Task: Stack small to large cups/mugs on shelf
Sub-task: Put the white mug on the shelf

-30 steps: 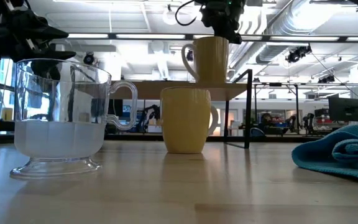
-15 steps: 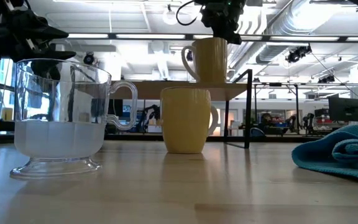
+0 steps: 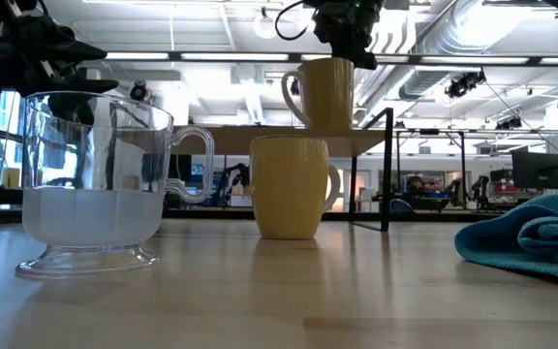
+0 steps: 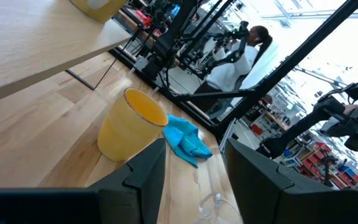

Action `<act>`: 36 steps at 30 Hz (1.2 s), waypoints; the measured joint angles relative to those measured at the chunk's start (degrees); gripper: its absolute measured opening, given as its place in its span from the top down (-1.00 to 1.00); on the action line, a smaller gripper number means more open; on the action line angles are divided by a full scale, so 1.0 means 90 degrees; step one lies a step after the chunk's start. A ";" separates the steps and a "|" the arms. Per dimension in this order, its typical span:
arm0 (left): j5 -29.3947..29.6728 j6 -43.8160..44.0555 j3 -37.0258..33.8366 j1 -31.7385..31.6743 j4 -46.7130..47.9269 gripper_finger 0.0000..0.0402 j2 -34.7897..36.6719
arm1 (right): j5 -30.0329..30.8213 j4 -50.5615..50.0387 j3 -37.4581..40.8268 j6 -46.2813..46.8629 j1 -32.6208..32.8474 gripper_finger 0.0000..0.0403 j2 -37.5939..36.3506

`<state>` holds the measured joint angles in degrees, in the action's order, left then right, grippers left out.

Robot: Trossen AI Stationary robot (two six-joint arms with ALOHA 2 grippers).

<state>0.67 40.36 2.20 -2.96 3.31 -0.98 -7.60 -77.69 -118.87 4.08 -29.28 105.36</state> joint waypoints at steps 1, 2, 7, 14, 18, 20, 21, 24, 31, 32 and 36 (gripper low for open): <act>0.0000 0.0000 -0.0002 0.0000 0.0000 0.23 -0.0001 | -0.0002 0.0000 0.0000 0.0002 0.0000 0.85 0.0000; 0.0000 0.0000 0.0000 -0.0002 0.0000 0.23 -0.0001 | -0.0002 0.0000 0.0000 0.0004 0.0000 0.84 0.0000; 0.0000 0.0000 -0.0001 -0.0001 0.0000 0.23 -0.0001 | 0.0005 0.0000 0.0000 0.0004 0.0000 0.75 0.0000; 0.0000 0.0000 0.0000 0.0000 0.0000 0.23 -0.0001 | 0.0015 0.0000 0.0000 0.0002 0.0000 0.71 0.0000; 0.0000 0.0000 0.0000 0.0000 0.0000 0.23 0.0001 | 0.0080 0.0000 0.0000 0.0002 -0.0002 0.71 0.0000; 0.0000 0.0000 0.0000 0.0000 0.0000 0.23 -0.0001 | 0.0104 -0.0002 0.0000 0.0001 -0.0002 0.71 0.0000; 0.0000 0.0002 0.0000 0.0000 0.0000 0.23 -0.0001 | 0.0104 -0.0001 0.0000 0.0002 -0.0002 0.71 0.0000; 0.0000 0.0001 0.0000 -0.0002 0.0000 0.23 0.0000 | 0.0119 0.0000 0.0000 0.0002 0.0000 0.71 0.0000; 0.0000 0.0002 0.0000 -0.0002 0.0002 0.23 0.0001 | 0.0117 -0.0002 0.0000 -0.0160 0.0000 0.71 0.0000; 0.0000 0.0002 0.0000 -0.0002 0.0001 0.23 0.0000 | 0.0117 -0.0002 0.0000 -0.0164 0.0000 0.71 0.0000; 0.0000 0.0005 0.0000 0.0000 0.0001 0.23 0.0000 | 0.0117 -0.0002 0.0000 -0.0168 0.0000 0.71 0.0000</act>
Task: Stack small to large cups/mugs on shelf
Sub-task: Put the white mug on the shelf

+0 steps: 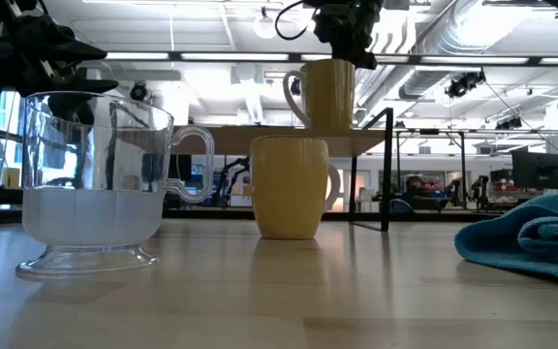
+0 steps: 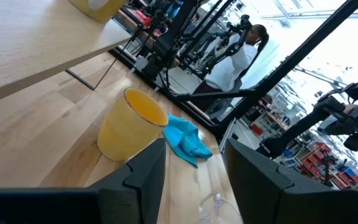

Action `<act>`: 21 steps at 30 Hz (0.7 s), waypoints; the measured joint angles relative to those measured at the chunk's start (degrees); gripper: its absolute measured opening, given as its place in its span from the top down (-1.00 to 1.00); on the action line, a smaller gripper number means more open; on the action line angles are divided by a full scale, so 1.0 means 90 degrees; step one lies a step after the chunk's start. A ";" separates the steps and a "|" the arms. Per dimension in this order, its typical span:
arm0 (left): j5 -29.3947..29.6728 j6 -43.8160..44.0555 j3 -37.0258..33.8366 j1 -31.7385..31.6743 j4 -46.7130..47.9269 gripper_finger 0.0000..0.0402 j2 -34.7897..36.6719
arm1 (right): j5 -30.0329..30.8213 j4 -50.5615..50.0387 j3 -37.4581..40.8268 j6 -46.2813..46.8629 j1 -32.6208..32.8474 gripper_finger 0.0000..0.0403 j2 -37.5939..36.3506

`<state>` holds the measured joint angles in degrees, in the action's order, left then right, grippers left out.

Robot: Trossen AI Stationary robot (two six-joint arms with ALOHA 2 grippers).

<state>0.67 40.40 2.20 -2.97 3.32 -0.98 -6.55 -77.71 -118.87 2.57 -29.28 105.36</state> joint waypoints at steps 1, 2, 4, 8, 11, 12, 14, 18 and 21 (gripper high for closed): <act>0.0000 0.0000 0.0000 0.0000 -0.0001 0.23 -0.0001 | 0.0000 0.0000 0.0000 0.0000 -0.0002 0.71 0.0000; 0.0000 0.0000 0.0000 -0.0001 -0.0001 0.23 -0.0001 | 0.0000 0.0000 0.0000 0.0000 -0.0009 0.71 0.0000; 0.0000 0.0000 0.0000 0.0000 -0.0001 0.23 -0.0001 | 0.0008 0.0000 0.0000 0.0000 -0.0036 0.68 0.0000; 0.0000 0.0012 0.0000 0.0000 0.0001 0.23 0.0000 | 0.0070 0.0014 0.0000 -0.0002 -0.0041 0.62 0.0000; 0.0000 0.0012 0.0000 0.0000 -0.0001 0.23 -0.0001 | 0.0142 0.0077 0.0000 -0.0002 -0.0041 0.58 0.0000; 0.0000 0.0015 0.0000 0.0000 -0.0001 0.23 -0.0001 | 0.0189 0.0110 0.0000 -0.0003 -0.0041 0.56 0.0000; 0.0000 0.0017 -0.0001 0.0000 -0.0001 0.23 -0.0001 | 0.0202 0.0191 0.0000 -0.0001 -0.0041 0.54 0.0000; 0.0000 0.0017 -0.0001 0.0000 0.0000 0.23 -0.0001 | 0.0103 0.0297 0.0000 0.0023 -0.0041 0.51 0.0000; 0.0000 0.0017 0.0000 -0.0001 0.0000 0.23 0.0000 | 0.0027 0.0310 0.0000 0.0046 -0.0041 0.51 0.0000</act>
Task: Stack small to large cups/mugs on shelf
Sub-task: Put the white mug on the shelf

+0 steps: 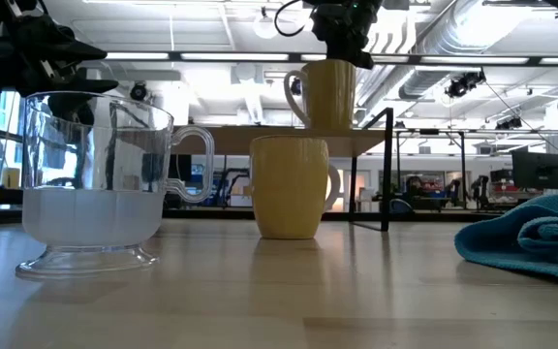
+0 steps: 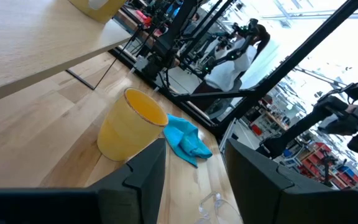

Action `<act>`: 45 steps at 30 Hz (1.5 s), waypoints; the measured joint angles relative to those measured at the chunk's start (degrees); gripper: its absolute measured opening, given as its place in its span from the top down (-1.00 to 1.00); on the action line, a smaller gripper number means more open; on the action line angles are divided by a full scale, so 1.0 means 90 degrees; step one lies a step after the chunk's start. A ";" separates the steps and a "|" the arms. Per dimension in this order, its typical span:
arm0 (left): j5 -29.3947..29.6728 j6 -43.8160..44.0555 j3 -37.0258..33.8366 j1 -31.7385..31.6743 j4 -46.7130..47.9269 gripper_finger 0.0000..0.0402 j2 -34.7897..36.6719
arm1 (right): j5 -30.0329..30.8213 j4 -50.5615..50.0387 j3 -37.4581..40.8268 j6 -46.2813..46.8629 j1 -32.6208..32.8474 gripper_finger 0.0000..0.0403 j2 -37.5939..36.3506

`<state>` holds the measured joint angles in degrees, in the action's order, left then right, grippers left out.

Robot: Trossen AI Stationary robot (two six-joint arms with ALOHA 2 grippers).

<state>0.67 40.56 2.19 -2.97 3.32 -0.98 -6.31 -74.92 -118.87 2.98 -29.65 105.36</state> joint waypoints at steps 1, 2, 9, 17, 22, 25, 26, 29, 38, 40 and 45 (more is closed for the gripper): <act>0.0000 0.0000 0.0000 0.0001 0.0001 0.23 0.0001 | 0.0000 0.0007 0.0000 0.0000 0.0001 0.51 0.0000; 0.0000 0.0000 0.0000 0.0001 -0.0001 0.23 -0.0001 | 0.0000 0.0015 0.0000 0.0001 0.0005 0.51 0.0000; 0.0000 -0.0005 0.0000 -0.0001 0.0001 0.23 -0.0001 | -0.0005 0.0098 0.0000 0.0121 0.0005 0.51 -0.0012; 0.0000 -0.0015 0.0000 0.0001 0.0001 0.23 -0.0001 | -0.0094 0.0341 -0.0126 0.0146 0.0063 0.51 -0.0134; 0.0000 -0.0019 0.0000 0.0000 0.0001 0.23 -0.0001 | -0.0094 0.0294 -0.0406 0.0171 0.0162 0.51 -0.0138; 0.0000 -0.0019 -0.0001 0.0000 0.0001 0.23 0.0000 | -0.0117 0.0235 -0.0464 0.0175 0.0302 0.51 -0.0146; 0.0000 -0.0019 -0.0001 -0.0001 0.0001 0.23 -0.0001 | -0.0153 0.0195 -0.0464 0.0182 0.0359 0.51 -0.0146; 0.0000 -0.0019 0.0000 0.0000 0.0001 0.23 -0.0001 | -0.0197 0.0014 -0.0460 0.0123 0.0564 0.51 -0.0143; 0.0000 0.0024 -0.0002 -0.0001 0.0001 0.23 -0.0001 | -0.0100 -0.0082 -0.0452 0.0119 0.0885 0.51 -0.0121; 0.0000 0.0024 0.0000 -0.0001 0.0001 0.23 -0.0001 | -0.0101 -0.0080 -0.0452 0.0121 0.0940 0.51 -0.0121; 0.0000 0.0049 0.0000 -0.0001 0.0001 0.23 0.0000 | -0.0143 -0.0080 -0.0452 0.0155 0.1071 0.51 -0.0121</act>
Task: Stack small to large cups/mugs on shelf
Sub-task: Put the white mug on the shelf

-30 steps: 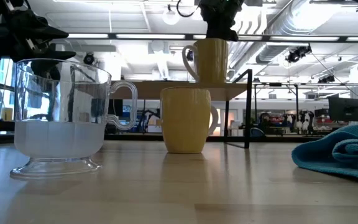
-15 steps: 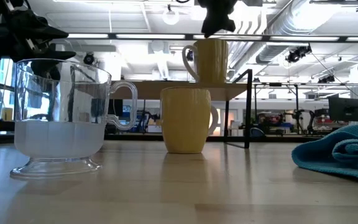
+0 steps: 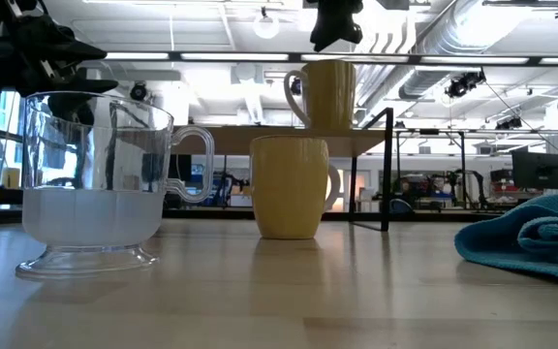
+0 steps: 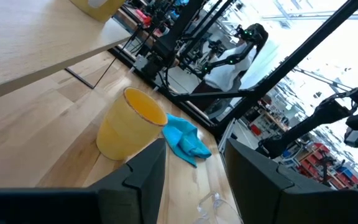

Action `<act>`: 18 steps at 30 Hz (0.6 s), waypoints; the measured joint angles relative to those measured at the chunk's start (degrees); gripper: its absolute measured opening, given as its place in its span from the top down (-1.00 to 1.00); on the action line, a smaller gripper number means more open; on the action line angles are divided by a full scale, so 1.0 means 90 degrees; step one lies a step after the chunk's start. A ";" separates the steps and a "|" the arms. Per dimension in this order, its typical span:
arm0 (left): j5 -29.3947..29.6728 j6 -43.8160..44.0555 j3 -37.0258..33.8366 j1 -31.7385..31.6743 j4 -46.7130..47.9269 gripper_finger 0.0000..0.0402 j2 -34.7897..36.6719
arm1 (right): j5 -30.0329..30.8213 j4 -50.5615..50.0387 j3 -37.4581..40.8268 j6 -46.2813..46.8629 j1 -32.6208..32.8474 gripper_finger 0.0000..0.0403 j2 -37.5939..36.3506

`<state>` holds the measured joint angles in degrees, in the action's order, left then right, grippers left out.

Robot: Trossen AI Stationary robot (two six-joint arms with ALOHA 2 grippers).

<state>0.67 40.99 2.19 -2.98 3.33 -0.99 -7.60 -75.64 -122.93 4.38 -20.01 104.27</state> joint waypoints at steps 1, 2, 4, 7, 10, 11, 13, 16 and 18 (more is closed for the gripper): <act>0.0000 0.0000 0.0001 0.0002 0.0001 0.23 -0.0001 | 0.0007 -0.0002 0.0000 0.0043 0.0019 0.51 0.0000; 0.0000 0.0000 0.0001 -0.0001 -0.0001 0.23 -0.0001 | 0.0007 -0.0002 0.0000 0.0082 0.0024 0.51 0.0000; 0.0000 0.0000 0.0001 -0.0001 -0.0001 0.23 -0.0001 | 0.0008 -0.0002 0.0000 0.0090 0.0031 0.51 0.0000; 0.0000 0.0000 0.0001 -0.0001 0.0001 0.23 0.0002 | 0.0017 -0.0002 0.0000 0.0168 0.0053 0.51 0.0000; 0.0000 0.0000 0.0001 0.0001 -0.0002 0.23 0.0000 | 0.0017 -0.0041 0.0000 0.0182 0.0053 0.51 0.0002; 0.0000 0.0000 0.0000 0.0000 -0.0002 0.23 0.0000 | 0.0017 -0.0060 0.0000 0.0182 0.0053 0.51 0.0009; 0.0000 0.0000 0.0000 -0.0001 -0.0002 0.23 0.0000 | 0.0015 -0.0072 0.0000 0.0182 0.0064 0.51 0.0049; 0.0000 0.0000 0.0001 0.0001 -0.0002 0.23 -0.0001 | 0.0020 -0.0176 0.0005 0.0109 0.0086 0.51 0.0121; -0.0002 0.0000 0.0001 -0.0001 0.0001 0.23 -0.0001 | 0.0043 -0.0194 0.0005 0.0085 0.0102 0.51 0.0170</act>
<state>0.64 40.99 2.20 -2.98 3.33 -0.99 -7.20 -77.38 -122.89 5.15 -19.09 105.79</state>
